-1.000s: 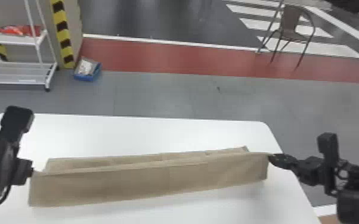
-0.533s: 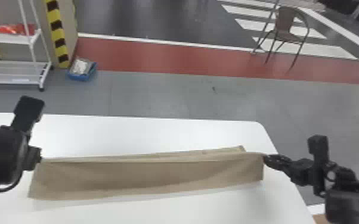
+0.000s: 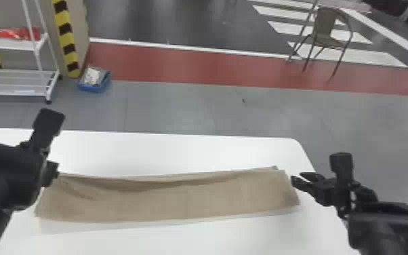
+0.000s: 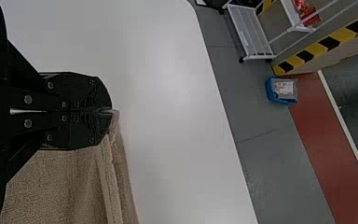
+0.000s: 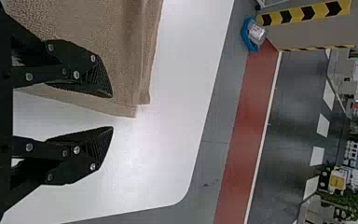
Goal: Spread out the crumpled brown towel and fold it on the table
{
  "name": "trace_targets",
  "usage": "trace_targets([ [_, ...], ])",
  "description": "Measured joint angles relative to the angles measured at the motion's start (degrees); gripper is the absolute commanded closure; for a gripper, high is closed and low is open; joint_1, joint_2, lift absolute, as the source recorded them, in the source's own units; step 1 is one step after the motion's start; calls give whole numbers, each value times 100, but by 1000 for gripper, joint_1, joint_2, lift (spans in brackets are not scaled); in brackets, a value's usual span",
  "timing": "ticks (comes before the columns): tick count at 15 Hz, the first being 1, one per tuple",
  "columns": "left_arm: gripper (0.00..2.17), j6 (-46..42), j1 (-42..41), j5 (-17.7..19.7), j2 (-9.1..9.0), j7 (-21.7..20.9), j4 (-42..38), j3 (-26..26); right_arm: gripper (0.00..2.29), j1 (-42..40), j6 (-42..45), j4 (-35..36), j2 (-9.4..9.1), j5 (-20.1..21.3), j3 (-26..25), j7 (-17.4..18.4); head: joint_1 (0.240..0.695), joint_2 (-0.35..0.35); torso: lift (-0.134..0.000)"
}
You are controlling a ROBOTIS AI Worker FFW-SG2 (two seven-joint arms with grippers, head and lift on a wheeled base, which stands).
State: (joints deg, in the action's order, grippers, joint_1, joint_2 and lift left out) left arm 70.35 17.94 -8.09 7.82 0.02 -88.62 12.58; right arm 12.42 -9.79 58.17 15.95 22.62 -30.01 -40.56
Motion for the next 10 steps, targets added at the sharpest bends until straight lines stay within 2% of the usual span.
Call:
trace_targets([
  [1, 1075, -83, 3, 0, -6, 73, 42, 16, 137, 60, 11, -50, -25, -3, 62, 214, 695, -238, 0],
  [2, 569, -171, 1, -1, -6, 137, 66, 26, 107, 95, 14, -68, -52, -4, 95, 385, 695, -237, 0],
  [3, 198, -263, -20, -5, -1, 220, 82, 31, 107, 116, 15, -73, -81, -26, 111, 477, 695, -234, 0],
  [4, 124, -315, -47, -11, 9, 270, 86, 29, 97, 120, 15, -71, -97, -63, 115, 494, 695, -231, 0],
  [7, 113, -344, -254, -39, 44, 338, -56, -40, 93, -95, 10, 213, -136, -223, 55, 428, 695, -223, 0],
  [10, 113, -342, -406, -278, 70, 436, -173, -60, 93, -500, -69, 648, -141, -555, -50, 327, 695, -219, 0],
])
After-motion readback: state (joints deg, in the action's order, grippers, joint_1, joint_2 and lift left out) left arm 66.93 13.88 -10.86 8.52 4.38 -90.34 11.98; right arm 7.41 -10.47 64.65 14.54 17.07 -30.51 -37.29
